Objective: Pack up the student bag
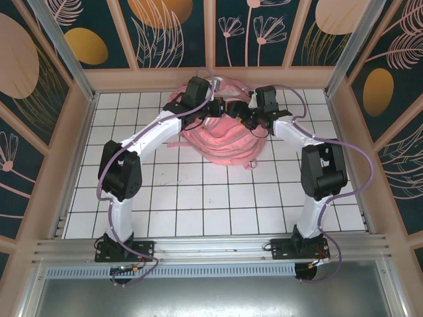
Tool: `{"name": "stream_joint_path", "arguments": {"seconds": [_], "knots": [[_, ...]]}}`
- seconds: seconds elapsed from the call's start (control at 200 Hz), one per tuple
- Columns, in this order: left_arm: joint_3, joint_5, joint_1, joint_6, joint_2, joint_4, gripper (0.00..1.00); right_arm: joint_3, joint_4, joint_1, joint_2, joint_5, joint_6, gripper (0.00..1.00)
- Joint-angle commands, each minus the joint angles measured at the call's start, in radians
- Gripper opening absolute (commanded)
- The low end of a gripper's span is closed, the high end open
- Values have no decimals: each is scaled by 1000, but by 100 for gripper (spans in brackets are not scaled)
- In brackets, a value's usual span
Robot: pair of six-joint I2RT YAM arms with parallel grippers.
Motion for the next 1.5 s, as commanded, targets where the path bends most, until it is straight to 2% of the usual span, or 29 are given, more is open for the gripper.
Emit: {"name": "stream_joint_path", "arguments": {"seconds": [0.0,0.17,0.25,0.565,0.76,0.77,0.84,0.885,0.955,1.076,1.166,1.306,1.386,1.496], "knots": [[48,24,-8,-35,-34,86,0,12,91,22,-29,-17,12,81],[52,24,-9,-39,-34,86,0,2,72,22,-60,7,-7,90],[52,22,-8,-38,-38,84,0,-7,58,20,-75,19,-21,99],[53,30,-10,-45,-33,90,0,-26,-28,16,-143,75,-72,99],[57,57,-9,-53,-23,102,0,-76,-85,27,-249,101,-110,95],[58,59,-10,-55,-22,103,2,-80,-90,28,-254,107,-111,95],[64,70,-8,-65,-18,104,42,-109,-124,35,-295,139,-112,95],[58,65,-9,-72,-22,108,61,-132,-137,42,-319,162,-107,95],[34,51,-8,-75,-48,121,77,-163,-157,61,-347,206,-94,95],[-69,31,14,-89,-122,171,87,-194,-179,110,-370,274,-60,93],[-205,28,67,-143,-190,252,87,-201,-167,165,-363,301,-5,91],[-414,45,183,-225,-264,368,87,-178,-125,284,-295,350,91,81],[-494,41,235,-242,-273,411,87,-148,-96,331,-242,363,135,75],[-559,51,291,-259,-246,464,87,-113,-86,358,-173,399,189,73]]}}
